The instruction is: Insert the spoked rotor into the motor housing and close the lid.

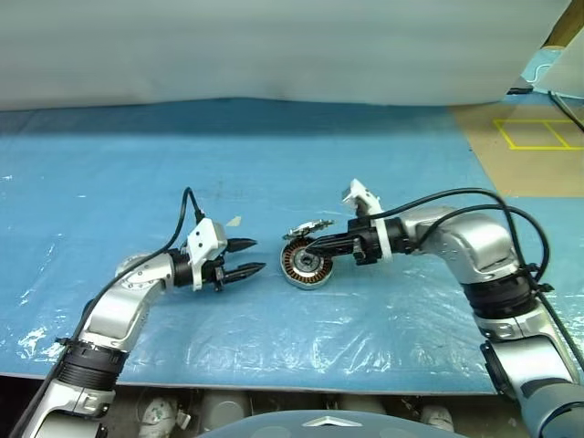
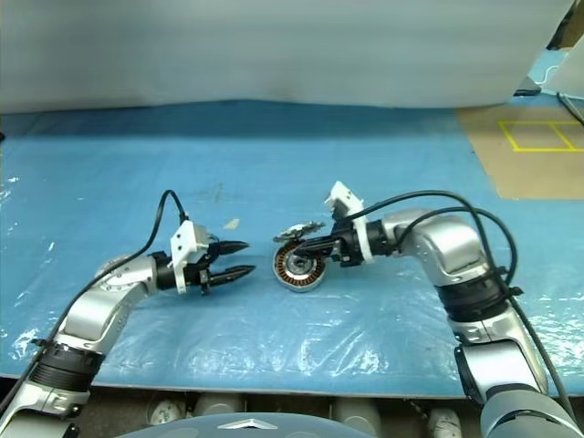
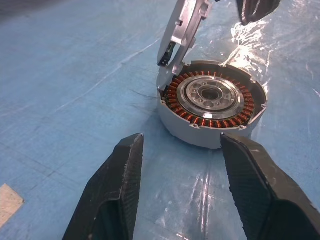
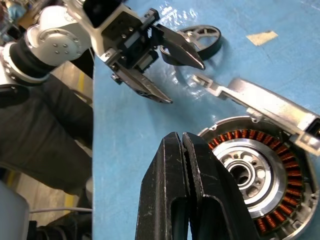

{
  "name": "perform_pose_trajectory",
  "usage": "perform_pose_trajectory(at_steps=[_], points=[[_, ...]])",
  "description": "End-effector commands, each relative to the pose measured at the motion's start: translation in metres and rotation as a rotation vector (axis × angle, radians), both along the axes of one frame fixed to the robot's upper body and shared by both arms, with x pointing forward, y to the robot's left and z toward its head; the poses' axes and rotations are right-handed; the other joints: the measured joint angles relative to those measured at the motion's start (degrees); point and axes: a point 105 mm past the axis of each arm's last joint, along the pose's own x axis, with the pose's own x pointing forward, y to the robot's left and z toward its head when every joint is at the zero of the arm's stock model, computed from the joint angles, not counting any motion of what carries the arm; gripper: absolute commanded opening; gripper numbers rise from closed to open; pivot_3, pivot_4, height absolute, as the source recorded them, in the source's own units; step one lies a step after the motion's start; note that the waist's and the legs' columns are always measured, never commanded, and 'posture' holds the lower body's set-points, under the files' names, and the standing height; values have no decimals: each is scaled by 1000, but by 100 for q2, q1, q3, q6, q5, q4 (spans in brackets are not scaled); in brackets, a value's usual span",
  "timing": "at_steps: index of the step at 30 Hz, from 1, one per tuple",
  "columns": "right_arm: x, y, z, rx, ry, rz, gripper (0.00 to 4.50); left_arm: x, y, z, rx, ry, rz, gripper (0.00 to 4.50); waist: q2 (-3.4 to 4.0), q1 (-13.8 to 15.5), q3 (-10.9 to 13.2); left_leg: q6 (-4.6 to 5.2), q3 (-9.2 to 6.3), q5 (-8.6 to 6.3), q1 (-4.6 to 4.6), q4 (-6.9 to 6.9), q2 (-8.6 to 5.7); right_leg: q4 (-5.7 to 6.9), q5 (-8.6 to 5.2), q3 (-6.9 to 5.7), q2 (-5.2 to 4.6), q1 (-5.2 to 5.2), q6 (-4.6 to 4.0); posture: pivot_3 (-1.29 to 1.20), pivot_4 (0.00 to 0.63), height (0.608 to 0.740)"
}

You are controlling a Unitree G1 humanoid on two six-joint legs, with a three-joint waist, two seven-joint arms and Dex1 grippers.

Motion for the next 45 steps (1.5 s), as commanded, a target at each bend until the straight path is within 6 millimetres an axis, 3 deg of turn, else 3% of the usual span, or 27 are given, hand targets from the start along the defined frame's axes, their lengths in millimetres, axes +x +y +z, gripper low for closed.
perform_pose_trajectory(at_steps=[1,9,15,21,25,29,32,38,45], points=[[-7,-11,19,40,-175,-64,46,6,25,18,21,-61,71,2554,0,3,0,0,0,0,-1,-4,0,-6,1,0,1,0,1,0,150,740],[0,-13,32,100,-292,-277,46,30,82,38,85,-102,258,2554,0,-18,0,-2,1,1,9,-9,-1,-13,1,4,3,1,3,0,150,740],[-5,-5,28,54,-334,-260,46,35,105,43,156,-47,246,2554,0,-9,0,-3,0,1,6,-9,-6,-17,3,3,2,3,6,0,150,740],[-22,-15,38,110,-447,-202,46,38,95,31,225,-4,141,2554,0,25,0,-4,0,1,3,-17,-6,-23,3,-1,0,3,8,0,150,740],[-39,-27,17,18,-491,-159,46,37,84,21,248,14,81,2554,-4,48,2,-4,-1,1,-2,-17,-5,-26,3,-2,-1,3,9,0,150,740],[-39,-36,21,42,-495,-238,46,37,83,16,264,21,61,2554,-7,-9,4,-4,-2,1,4,-13,-2,-19,4,2,0,3,9,0,150,740],[-41,-32,21,7,-519,-238,654,38,83,13,280,32,51,2554,-7,-13,4,-4,-1,2,10,-8,-3,-18,3,7,0,6,8,0,150,740],[-50,-26,15,-28,-498,-208,2626,36,93,-7,400,66,28,2554,-9,12,3,-4,-2,2,10,-9,-8,-22,4,5,-1,10,10,0,150,740],[-50,-32,9,-48,-482,-199,2626,37,90,-19,429,80,6,2554,-6,6,1,-5,-5,2,19,-11,-7,-19,4,4,-1,18,11,0,150,740]])
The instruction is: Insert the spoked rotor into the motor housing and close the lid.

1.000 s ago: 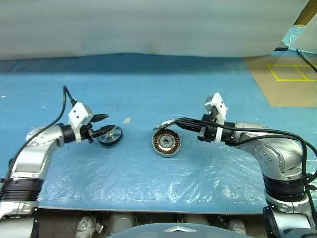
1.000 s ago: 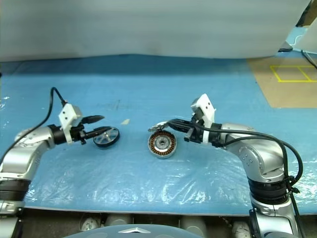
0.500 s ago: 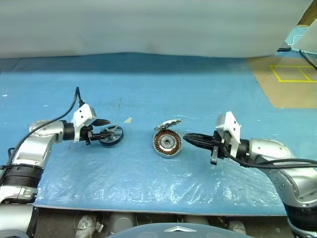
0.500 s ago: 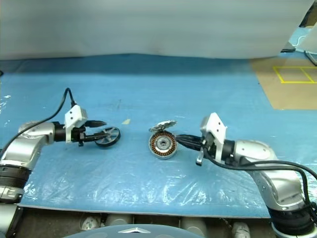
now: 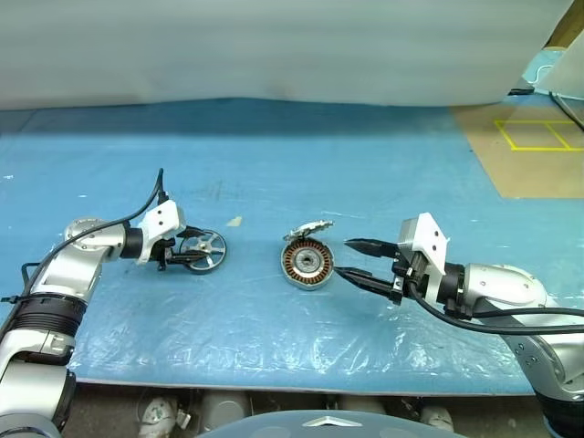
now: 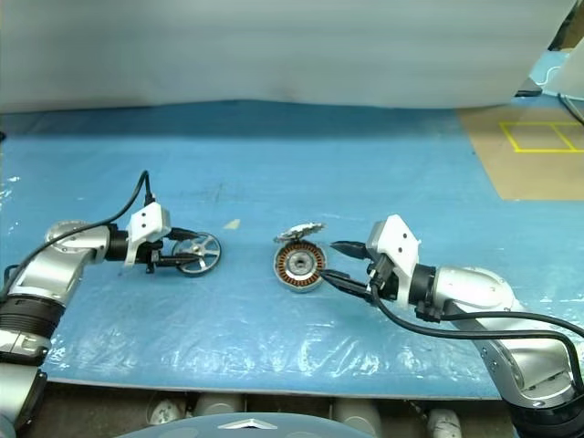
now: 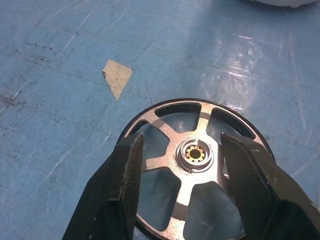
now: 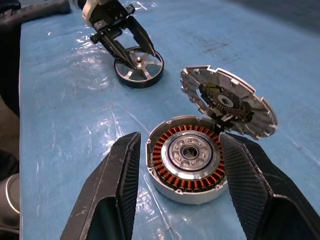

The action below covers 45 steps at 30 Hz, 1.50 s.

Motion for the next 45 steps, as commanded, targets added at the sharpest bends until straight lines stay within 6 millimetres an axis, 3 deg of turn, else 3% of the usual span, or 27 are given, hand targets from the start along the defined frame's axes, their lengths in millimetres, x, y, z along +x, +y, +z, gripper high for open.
perform_pose_trajectory(at_steps=[1,8,14,18,21,24,35,39,42,45], points=[[-3,-2,2,-8,-29,17,2626,-3,1,-13,43,46,-2,2554,0,1,0,0,0,0,1,0,0,0,0,0,0,1,-1,0,150,740],[-1,-6,-3,-21,-36,2,2626,-14,11,-26,206,77,-84,2554,9,1,-6,0,0,0,1,1,0,0,-2,1,-2,14,-2,0,150,740],[0,-4,-7,-33,-45,-5,2626,-7,13,-15,208,62,-87,2554,25,-8,-15,0,1,0,3,1,0,1,-5,5,-2,16,-6,0,150,740],[1,1,-8,-38,-51,-5,2626,-12,16,-26,252,83,-109,2554,28,-10,-17,0,1,0,3,1,0,1,-6,6,-2,16,-8,0,150,740],[2,3,-7,-46,-57,-6,2671,-17,21,-34,304,91,-131,1972,44,-13,-27,0,2,0,3,1,-1,0,-4,7,-2,17,-4,0,150,740],[3,4,-6,-48,-60,-7,2671,-19,21,-34,309,92,-144,1109,71,-12,-43,0,2,0,7,0,0,2,-4,8,-2,22,-4,0,150,740],[8,9,-1,-71,-80,-6,2671,-20,11,-38,261,84,-148,1102,100,-18,-62,0,3,0,11,0,-2,0,-14,14,-3,23,-16,0,150,740],[10,9,2,-75,-85,-9,2671,-22,0,-33,191,65,-166,1102,104,-21,-65,0,3,0,10,0,-4,0,-14,15,-3,23,-15,0,150,740],[12,10,5,-66,-89,-15,2671,-12,-11,-16,87,7,-123,1102,109,2,-66,0,3,0,7,-2,-11,-4,-16,13,-7,20,-4,0,150,740],[13,9,11,-28,-85,-26,2671,-15,-25,3,-26,4,-145,1102,99,58,-61,0,2,0,4,-1,-10,-5,-12,5,-9,12,3,0,150,740]])
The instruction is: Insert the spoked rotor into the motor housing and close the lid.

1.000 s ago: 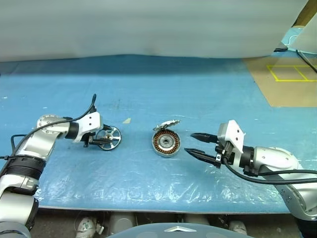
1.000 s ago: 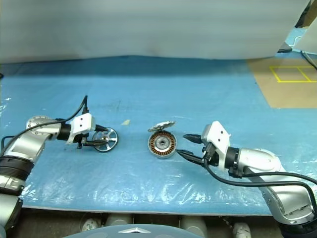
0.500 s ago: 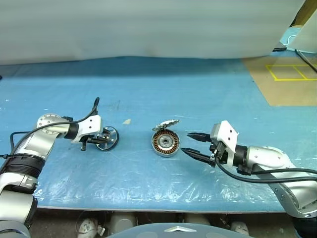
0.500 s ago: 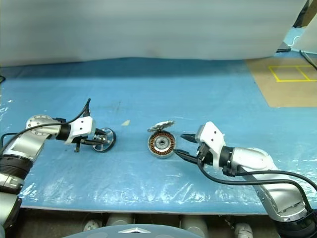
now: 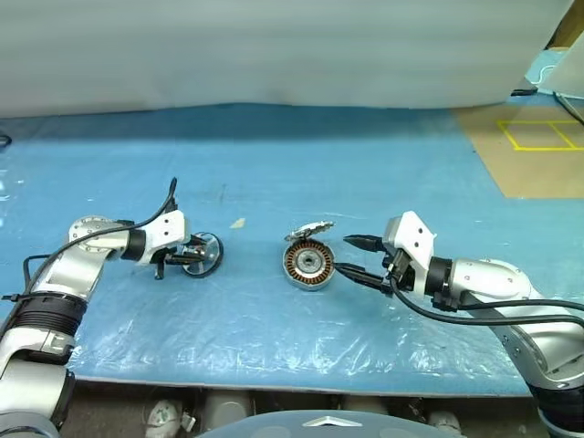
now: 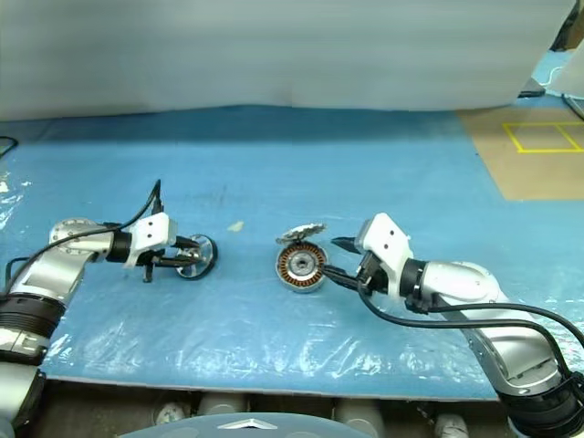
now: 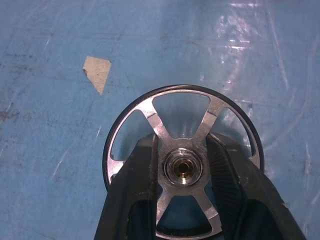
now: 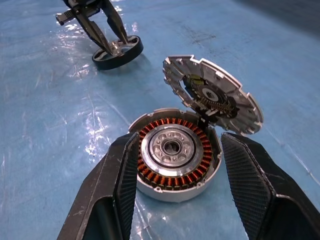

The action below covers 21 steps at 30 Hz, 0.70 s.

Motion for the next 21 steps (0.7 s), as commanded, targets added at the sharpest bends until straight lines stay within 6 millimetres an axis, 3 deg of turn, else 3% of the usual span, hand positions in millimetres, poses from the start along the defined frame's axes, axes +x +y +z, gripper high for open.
perform_pose_trajectory(at_steps=[1,4,8,17,21], points=[[-3,4,19,57,-40,15,2671,-12,-25,13,-134,48,-68,1102,-13,29,8,0,0,0,-2,0,0,-1,1,0,0,-2,2,0,150,740],[-3,-1,22,76,-21,-1,2671,-22,-40,27,-205,72,-119,1102,-53,40,33,0,0,0,-15,-1,6,-1,3,-4,4,-18,3,0,150,740],[-1,-8,23,68,-20,-33,2671,-35,-64,31,-247,100,-196,1102,-66,33,41,-1,-1,0,-23,-5,7,-1,4,-6,7,-26,4,0,150,740],[0,-19,20,62,-25,-91,2671,-39,-128,16,-319,208,-287,1102,-71,57,44,-1,-1,0,-21,-2,6,0,4,-3,7,-25,5,0,150,740],[-4,-28,16,47,-21,-119,2671,-31,-146,22,-401,190,-276,1102,-71,80,44,-1,-1,0,-23,-1,4,-1,5,-3,6,-24,6,0,150,740]])
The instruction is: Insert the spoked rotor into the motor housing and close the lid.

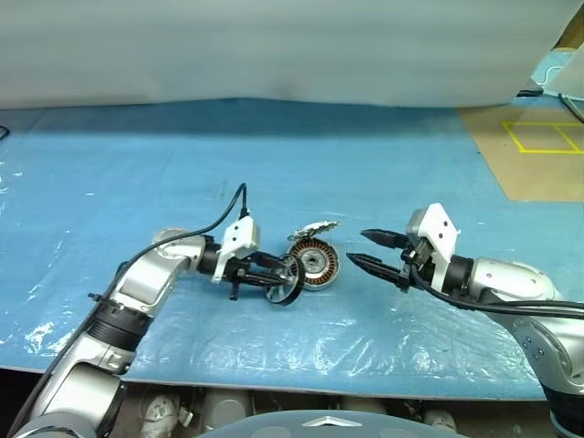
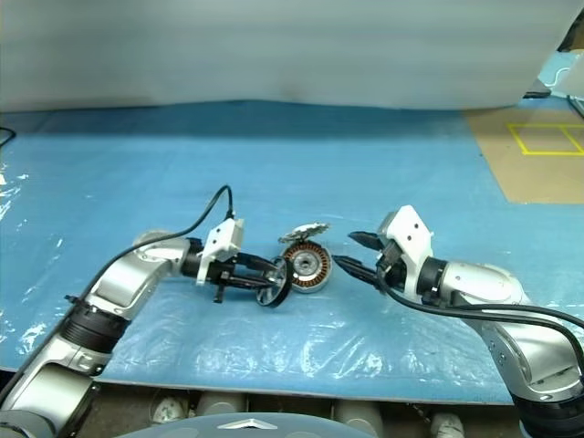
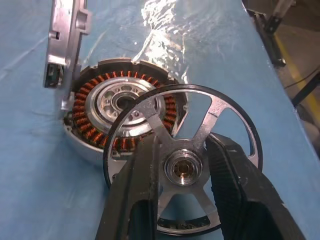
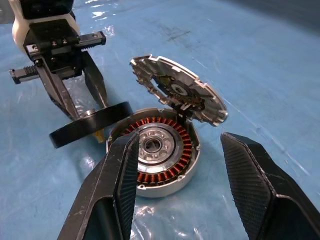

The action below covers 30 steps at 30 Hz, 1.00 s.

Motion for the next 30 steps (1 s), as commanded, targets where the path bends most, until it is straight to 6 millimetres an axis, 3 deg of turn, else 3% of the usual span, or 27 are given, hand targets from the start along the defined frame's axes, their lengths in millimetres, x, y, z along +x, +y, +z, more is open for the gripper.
perform_pose_trajectory(at_steps=[1,7,12,21,30], points=[[-5,-6,11,-15,-66,-12,2671,8,-15,14,-82,-33,9,1102,0,10,0,0,0,0,0,0,-1,0,0,1,-1,1,0,0,150,740],[-10,-8,4,-12,-61,-28,2671,14,-28,32,-188,-17,5,1102,-6,5,4,0,-1,0,-7,2,0,1,1,0,0,1,1,0,150,740],[-12,-6,1,-10,-61,-39,2671,20,-26,36,-179,-19,-3,1102,-6,5,4,0,0,0,-12,1,-1,1,1,2,1,1,2,0,150,740],[-13,-1,2,-11,-71,-43,2671,25,-51,39,-225,-47,36,1102,-8,15,5,1,-3,0,-11,4,-3,-1,5,0,-1,2,9,0,150,740],[-16,2,-1,-21,-64,-40,2671,43,-37,34,-169,-101,105,1102,-8,13,5,1,-4,0,-19,6,-3,0,7,1,0,2,12,0,150,740]])
